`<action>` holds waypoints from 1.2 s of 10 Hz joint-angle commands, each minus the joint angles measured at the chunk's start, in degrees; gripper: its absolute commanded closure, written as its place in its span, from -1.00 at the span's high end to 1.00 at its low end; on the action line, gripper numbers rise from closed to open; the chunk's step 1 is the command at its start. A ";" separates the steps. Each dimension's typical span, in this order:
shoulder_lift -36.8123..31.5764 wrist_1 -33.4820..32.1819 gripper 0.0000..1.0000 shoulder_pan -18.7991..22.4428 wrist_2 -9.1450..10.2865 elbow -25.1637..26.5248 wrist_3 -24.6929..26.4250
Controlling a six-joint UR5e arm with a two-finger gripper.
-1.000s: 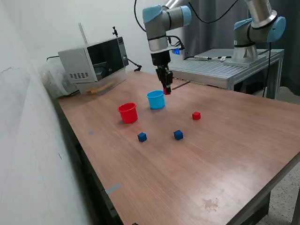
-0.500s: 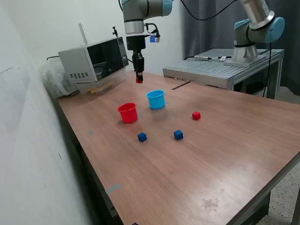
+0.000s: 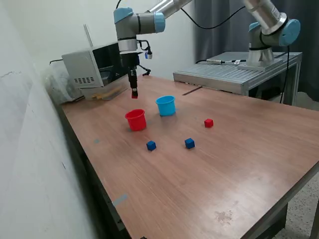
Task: Place red objects in the red bin, and blue objects in the blue bin.
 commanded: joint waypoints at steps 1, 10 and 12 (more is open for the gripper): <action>3.27 -0.82 -1.00 -0.37 0.64 -0.83 -0.05; 6.18 -2.75 -1.00 -1.69 0.55 -2.41 -1.27; 6.18 -3.28 1.00 -1.69 0.47 -2.32 -1.98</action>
